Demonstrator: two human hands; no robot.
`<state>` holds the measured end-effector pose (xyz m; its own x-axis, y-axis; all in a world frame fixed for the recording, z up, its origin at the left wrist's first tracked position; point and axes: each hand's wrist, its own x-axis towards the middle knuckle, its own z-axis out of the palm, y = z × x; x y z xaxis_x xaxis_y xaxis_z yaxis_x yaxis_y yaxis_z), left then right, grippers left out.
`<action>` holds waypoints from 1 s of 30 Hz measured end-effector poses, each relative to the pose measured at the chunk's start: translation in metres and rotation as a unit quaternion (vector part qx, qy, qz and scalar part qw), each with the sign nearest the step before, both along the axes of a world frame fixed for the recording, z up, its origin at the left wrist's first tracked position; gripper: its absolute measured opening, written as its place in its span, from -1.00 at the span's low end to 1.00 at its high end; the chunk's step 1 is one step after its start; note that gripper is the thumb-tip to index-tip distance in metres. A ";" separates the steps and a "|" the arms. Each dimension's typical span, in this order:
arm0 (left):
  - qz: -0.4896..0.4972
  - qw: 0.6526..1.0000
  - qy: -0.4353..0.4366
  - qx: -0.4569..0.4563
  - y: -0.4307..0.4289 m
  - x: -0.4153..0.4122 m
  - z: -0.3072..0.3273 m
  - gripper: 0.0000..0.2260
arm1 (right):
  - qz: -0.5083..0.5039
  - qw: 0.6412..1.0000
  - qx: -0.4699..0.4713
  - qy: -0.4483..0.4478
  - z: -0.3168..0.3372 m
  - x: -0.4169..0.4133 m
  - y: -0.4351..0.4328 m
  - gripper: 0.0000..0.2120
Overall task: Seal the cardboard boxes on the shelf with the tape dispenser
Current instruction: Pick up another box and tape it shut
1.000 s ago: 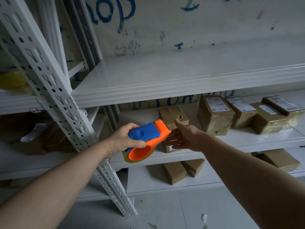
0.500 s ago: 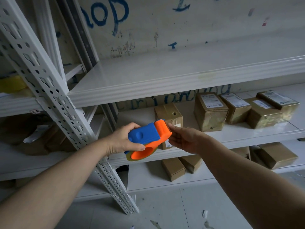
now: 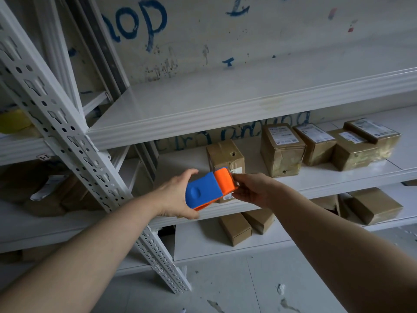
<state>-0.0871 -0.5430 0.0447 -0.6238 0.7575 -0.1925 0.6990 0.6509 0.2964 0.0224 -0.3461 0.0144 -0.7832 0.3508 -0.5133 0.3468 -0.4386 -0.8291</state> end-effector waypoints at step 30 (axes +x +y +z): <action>0.151 0.969 -0.014 0.193 -0.007 -0.079 -0.008 -0.32 | -0.098 0.986 0.131 0.023 0.001 -0.067 0.096 -0.88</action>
<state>-0.1663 -0.5501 0.0367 -0.8274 0.5595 0.0489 0.4815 0.6620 0.5743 -0.0448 -0.2497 0.0151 -0.7070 0.6144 -0.3502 0.2359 -0.2620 -0.9358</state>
